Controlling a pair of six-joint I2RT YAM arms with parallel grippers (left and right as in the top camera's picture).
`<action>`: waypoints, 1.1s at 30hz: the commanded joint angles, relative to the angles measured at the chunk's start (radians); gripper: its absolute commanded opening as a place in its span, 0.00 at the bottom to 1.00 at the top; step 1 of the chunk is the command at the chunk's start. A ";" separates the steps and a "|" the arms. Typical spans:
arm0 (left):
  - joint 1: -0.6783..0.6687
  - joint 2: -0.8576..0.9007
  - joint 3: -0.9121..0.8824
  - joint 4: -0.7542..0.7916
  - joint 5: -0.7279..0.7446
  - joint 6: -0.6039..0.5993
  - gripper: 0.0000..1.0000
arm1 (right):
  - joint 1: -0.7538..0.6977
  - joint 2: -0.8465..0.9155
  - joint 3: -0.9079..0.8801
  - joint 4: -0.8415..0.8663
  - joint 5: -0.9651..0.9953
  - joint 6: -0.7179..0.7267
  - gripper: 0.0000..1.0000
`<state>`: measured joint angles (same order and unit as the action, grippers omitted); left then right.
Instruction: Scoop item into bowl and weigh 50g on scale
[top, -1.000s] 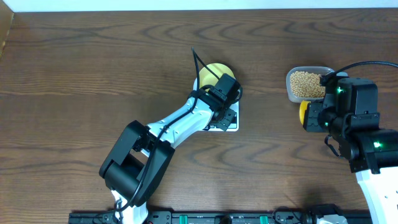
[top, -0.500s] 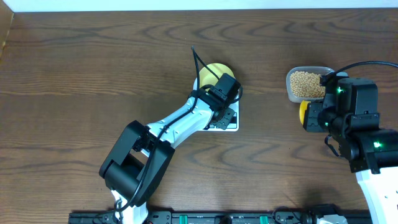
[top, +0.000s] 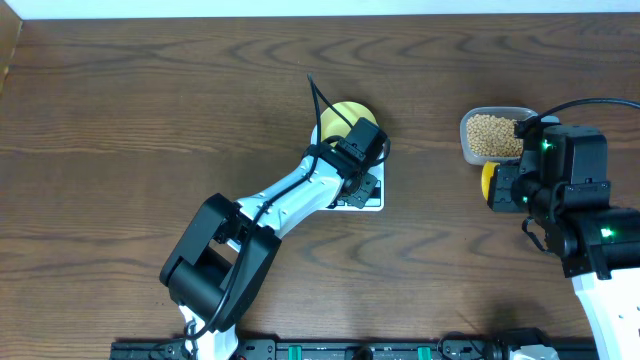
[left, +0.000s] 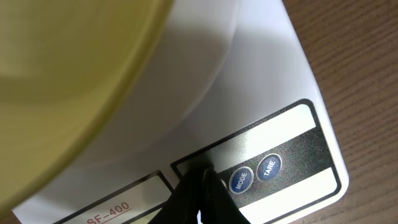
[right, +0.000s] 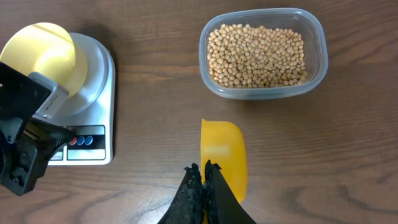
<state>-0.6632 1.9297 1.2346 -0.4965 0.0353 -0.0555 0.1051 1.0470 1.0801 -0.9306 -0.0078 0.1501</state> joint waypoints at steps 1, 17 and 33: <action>0.018 0.090 -0.040 -0.025 -0.073 -0.009 0.07 | -0.007 0.001 0.016 -0.001 -0.002 -0.010 0.01; 0.018 0.082 -0.040 -0.041 -0.073 -0.009 0.07 | -0.007 0.001 0.016 -0.003 -0.002 -0.010 0.01; 0.018 -0.208 -0.040 -0.188 -0.074 -0.009 0.07 | -0.007 0.001 0.016 -0.004 0.002 -0.036 0.01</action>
<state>-0.6491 1.7996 1.1950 -0.6724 -0.0158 -0.0555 0.1047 1.0470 1.0801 -0.9314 -0.0074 0.1375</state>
